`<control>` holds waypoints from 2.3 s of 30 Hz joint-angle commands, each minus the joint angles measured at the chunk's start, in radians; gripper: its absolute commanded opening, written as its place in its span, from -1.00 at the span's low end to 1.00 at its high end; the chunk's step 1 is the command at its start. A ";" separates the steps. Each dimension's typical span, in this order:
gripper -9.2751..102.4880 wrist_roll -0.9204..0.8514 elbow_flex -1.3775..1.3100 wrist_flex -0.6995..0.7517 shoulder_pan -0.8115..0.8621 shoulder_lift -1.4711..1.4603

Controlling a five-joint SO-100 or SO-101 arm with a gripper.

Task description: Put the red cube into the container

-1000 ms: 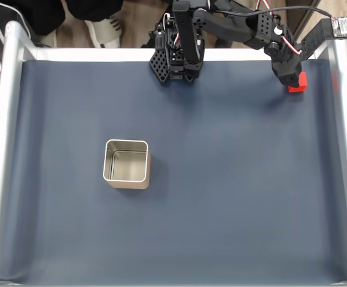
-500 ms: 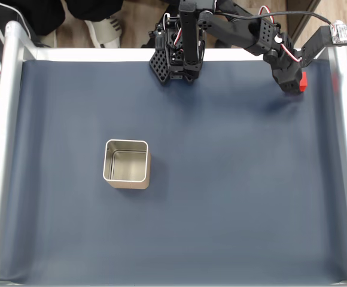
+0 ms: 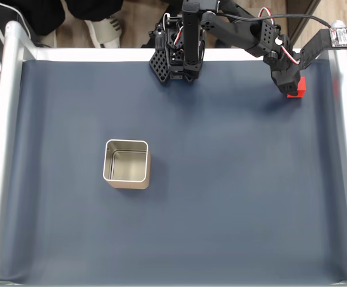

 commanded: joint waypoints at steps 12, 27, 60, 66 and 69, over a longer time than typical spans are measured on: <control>-0.83 0.055 -0.034 0.044 -0.002 0.015; -0.83 0.084 -0.253 0.491 0.313 0.284; -0.83 -0.023 -0.339 0.859 1.551 0.632; -0.83 -0.015 -0.330 0.856 1.683 0.620; -0.83 0.006 -0.322 0.851 1.721 0.609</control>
